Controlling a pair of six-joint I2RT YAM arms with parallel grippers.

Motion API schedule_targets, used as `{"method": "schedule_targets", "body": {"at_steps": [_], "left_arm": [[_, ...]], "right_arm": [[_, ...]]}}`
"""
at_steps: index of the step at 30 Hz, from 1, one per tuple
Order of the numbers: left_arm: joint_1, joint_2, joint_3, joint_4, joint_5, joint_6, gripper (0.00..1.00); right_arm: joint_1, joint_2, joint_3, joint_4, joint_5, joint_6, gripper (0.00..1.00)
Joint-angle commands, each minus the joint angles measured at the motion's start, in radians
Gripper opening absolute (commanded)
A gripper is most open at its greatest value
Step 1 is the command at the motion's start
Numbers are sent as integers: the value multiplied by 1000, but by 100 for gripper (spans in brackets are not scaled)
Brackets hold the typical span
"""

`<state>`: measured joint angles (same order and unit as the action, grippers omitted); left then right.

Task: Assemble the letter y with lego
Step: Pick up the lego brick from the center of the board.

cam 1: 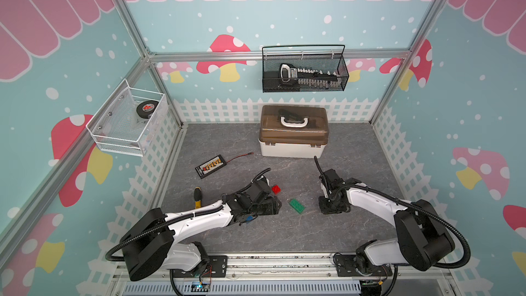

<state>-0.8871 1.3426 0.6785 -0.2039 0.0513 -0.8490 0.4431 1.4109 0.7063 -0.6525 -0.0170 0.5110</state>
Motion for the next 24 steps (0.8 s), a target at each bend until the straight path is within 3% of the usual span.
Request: {"method": "schedule_targets", "body": {"at_steps": [1,13,24], "left_arm": [[-7,-17,-19,20,-30,-6,68],[-7,-69,-77,34,-65,-32,68],[-6,-162,-188,102,-52,-95,68]], "right_arm": [[-4,-11,10,-13,8,-10,32],[79,-12,167,-58,-35,-144,27],[230,165,383,-73,-100,-327,24]]}}
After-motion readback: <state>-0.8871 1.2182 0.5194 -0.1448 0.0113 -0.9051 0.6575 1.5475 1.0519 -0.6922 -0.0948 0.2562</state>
